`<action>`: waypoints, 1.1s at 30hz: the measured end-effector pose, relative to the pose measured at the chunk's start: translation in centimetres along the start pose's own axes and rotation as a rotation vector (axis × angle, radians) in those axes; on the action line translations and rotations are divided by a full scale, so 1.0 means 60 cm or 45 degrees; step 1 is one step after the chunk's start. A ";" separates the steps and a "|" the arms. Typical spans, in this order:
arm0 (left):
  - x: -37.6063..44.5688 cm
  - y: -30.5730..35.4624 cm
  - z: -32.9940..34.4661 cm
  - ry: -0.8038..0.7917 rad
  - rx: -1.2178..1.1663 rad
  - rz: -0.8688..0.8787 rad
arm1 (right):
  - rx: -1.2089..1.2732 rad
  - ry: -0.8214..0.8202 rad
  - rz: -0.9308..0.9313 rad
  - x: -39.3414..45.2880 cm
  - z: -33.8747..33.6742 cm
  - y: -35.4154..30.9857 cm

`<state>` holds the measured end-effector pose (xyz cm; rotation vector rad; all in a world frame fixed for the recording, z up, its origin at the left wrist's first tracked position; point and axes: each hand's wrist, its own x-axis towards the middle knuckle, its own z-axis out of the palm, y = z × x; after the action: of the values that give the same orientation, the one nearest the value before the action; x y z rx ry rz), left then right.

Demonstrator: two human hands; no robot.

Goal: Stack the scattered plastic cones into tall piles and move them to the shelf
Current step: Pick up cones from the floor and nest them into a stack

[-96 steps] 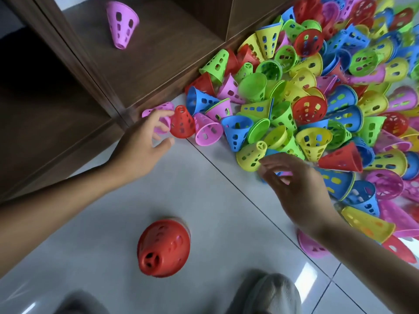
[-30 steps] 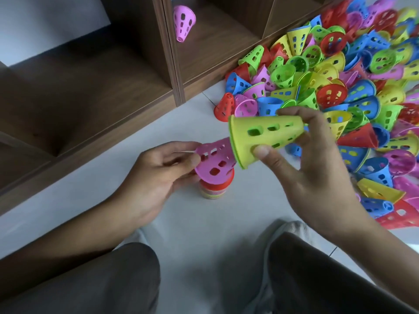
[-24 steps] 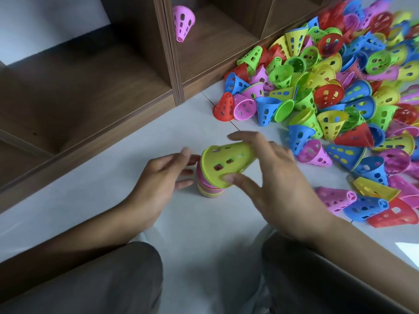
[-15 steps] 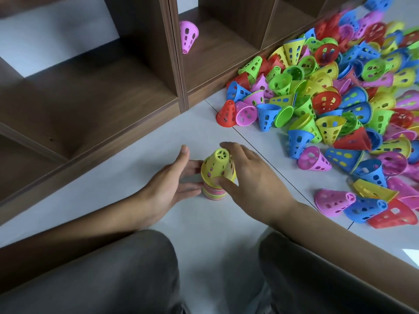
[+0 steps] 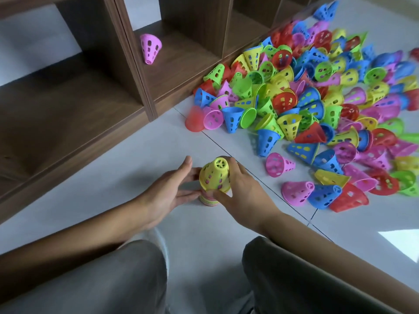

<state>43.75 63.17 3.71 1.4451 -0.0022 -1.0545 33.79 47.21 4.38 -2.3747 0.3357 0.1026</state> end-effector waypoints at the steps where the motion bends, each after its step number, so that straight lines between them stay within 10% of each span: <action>1: 0.005 0.001 0.008 -0.012 0.010 0.003 | 0.003 0.013 0.012 -0.001 -0.005 0.007; 22: 0.190 0.038 0.074 -0.050 0.674 0.184 | -0.058 0.120 0.076 -0.044 -0.100 0.164; 33: 0.326 0.100 0.154 -0.235 1.265 0.635 | -0.190 0.304 0.411 -0.002 -0.179 0.282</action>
<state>53.13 43.35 -0.94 2.0469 -1.0949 -0.7687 28.90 28.05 1.15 -2.4648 0.8513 -0.0069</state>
